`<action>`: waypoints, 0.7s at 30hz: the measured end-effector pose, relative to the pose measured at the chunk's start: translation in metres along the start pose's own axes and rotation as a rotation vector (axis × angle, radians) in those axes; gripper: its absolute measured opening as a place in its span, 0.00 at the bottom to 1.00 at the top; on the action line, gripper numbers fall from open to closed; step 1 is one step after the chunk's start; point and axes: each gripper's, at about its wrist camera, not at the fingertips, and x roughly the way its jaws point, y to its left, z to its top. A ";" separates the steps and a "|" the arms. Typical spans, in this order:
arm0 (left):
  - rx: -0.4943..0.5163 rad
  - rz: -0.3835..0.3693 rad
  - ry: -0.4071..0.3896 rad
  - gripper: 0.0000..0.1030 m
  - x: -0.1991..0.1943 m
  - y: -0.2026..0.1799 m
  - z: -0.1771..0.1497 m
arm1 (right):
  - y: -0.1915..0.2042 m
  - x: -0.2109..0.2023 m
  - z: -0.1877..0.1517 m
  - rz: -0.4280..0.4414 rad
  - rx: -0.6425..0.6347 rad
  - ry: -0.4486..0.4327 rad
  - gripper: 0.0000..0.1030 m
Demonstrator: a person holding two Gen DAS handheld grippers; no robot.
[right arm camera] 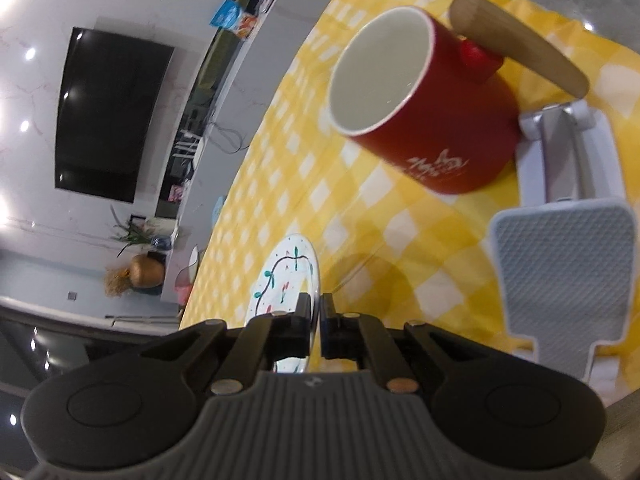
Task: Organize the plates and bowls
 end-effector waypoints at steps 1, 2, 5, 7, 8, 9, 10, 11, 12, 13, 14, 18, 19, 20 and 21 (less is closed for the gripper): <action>0.006 0.007 -0.005 0.05 -0.005 -0.001 -0.003 | 0.001 0.000 -0.001 0.009 -0.012 0.011 0.01; 0.005 0.011 -0.010 0.05 -0.009 0.000 -0.004 | 0.003 0.001 -0.001 0.016 -0.019 0.022 0.01; 0.002 0.028 -0.027 0.05 -0.023 0.002 -0.013 | 0.006 0.008 -0.002 0.030 -0.039 0.056 0.01; 0.014 0.058 -0.029 0.06 -0.030 0.002 -0.017 | 0.005 0.014 -0.002 0.057 -0.033 0.085 0.01; 0.016 0.074 -0.030 0.06 -0.035 0.002 -0.020 | 0.004 0.016 -0.002 0.080 -0.019 0.103 0.01; 0.014 0.078 -0.035 0.06 -0.039 0.003 -0.023 | 0.003 0.018 -0.003 0.097 -0.012 0.118 0.01; 0.011 0.076 -0.038 0.06 -0.042 0.003 -0.025 | 0.005 0.019 -0.004 0.098 -0.022 0.124 0.01; 0.007 0.077 -0.040 0.06 -0.046 0.005 -0.028 | 0.008 0.020 -0.005 0.091 -0.040 0.127 0.01; 0.003 0.082 -0.042 0.07 -0.048 0.006 -0.031 | 0.009 0.022 -0.006 0.085 -0.052 0.133 0.01; 0.004 0.092 -0.046 0.07 -0.050 0.006 -0.033 | 0.011 0.025 -0.006 0.082 -0.056 0.140 0.01; 0.009 0.103 -0.052 0.07 -0.052 0.006 -0.037 | 0.011 0.028 -0.007 0.079 -0.058 0.149 0.01; 0.023 0.140 -0.064 0.08 -0.056 0.009 -0.046 | 0.016 0.036 -0.009 0.059 -0.090 0.173 0.01; 0.022 0.146 -0.066 0.08 -0.057 0.009 -0.048 | 0.017 0.038 -0.009 0.055 -0.101 0.176 0.02; 0.025 0.151 -0.067 0.08 -0.057 0.010 -0.050 | 0.018 0.040 -0.009 0.051 -0.107 0.179 0.02; 0.028 0.155 -0.068 0.08 -0.057 0.011 -0.051 | 0.019 0.043 -0.009 0.049 -0.109 0.183 0.02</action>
